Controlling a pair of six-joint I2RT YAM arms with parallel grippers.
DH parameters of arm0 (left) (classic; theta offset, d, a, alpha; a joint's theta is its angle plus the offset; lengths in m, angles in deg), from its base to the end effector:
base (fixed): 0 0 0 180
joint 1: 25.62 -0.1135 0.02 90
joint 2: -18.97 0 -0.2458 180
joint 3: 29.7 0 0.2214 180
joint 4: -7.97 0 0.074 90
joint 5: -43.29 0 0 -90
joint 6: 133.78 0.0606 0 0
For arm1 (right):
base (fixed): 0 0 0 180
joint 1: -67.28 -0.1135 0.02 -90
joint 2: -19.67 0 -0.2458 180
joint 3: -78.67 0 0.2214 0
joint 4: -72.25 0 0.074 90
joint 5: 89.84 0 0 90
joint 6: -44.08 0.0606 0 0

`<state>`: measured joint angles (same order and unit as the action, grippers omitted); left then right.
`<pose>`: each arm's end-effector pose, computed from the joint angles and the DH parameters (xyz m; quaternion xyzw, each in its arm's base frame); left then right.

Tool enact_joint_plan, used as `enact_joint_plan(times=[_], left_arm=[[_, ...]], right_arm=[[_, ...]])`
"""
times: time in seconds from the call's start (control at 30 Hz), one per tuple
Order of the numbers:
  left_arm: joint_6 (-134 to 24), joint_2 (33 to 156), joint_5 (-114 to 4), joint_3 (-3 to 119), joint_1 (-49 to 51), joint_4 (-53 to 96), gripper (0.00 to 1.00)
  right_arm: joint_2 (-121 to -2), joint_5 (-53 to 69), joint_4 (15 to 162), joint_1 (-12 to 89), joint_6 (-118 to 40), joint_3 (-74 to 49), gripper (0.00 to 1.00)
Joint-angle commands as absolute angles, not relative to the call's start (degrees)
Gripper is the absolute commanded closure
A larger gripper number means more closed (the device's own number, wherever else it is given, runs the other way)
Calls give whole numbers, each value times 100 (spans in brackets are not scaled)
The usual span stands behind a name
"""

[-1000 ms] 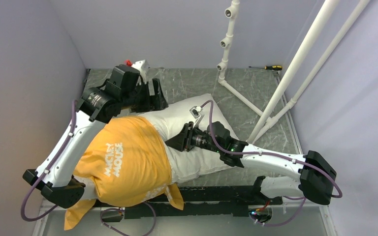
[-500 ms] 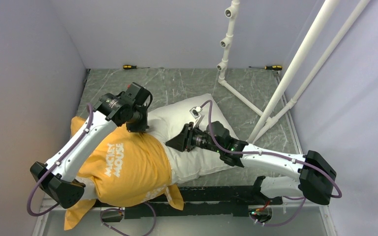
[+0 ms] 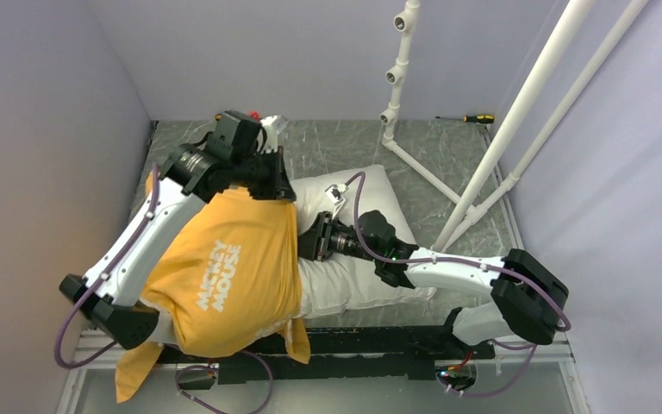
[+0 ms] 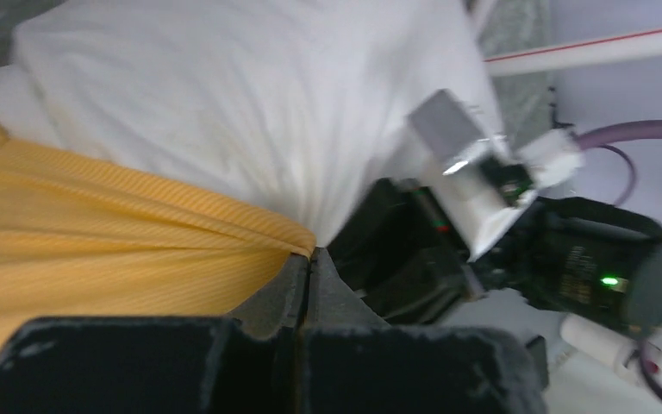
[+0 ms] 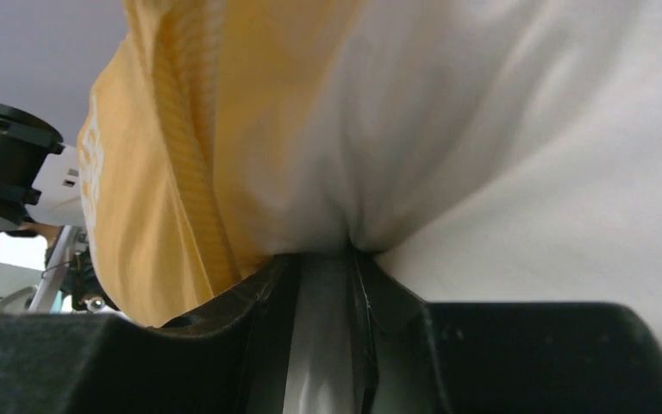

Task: Put the pillow into the pillowcase
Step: Stuff the pillow into the pillowcase.

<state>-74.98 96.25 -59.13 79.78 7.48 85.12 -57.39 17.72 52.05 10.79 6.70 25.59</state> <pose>0.2002 -0.1461 0.3772 0.0567 0.9175 -0.2873 0.2693 0.1497 0.2592 0.2544 -0.1286 0.7176 0.6148 0.3009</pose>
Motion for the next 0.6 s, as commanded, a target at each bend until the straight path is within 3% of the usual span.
enact_joint_plan(times=[0.0,0.13,0.27,0.47,0.57], left_arm=[[-7651,10178,-8008,9154,1174,6314,100],[-7390,10919,-7848,10441,1809,6799,100],[-7706,11211,-8236,10847,1885,6493,100],[-8003,11606,-8495,11243,2076,6492,100],[-8224,11485,-8645,10671,2209,6063,100]], right_arm=[[-6199,2171,3690,1150,929,2517,70],[-6723,2206,2035,1421,1515,2644,72],[-7356,2405,943,1643,2059,2452,72],[-7344,1965,2104,1692,1473,1868,71],[-7434,1499,2658,1769,1339,1753,67]])
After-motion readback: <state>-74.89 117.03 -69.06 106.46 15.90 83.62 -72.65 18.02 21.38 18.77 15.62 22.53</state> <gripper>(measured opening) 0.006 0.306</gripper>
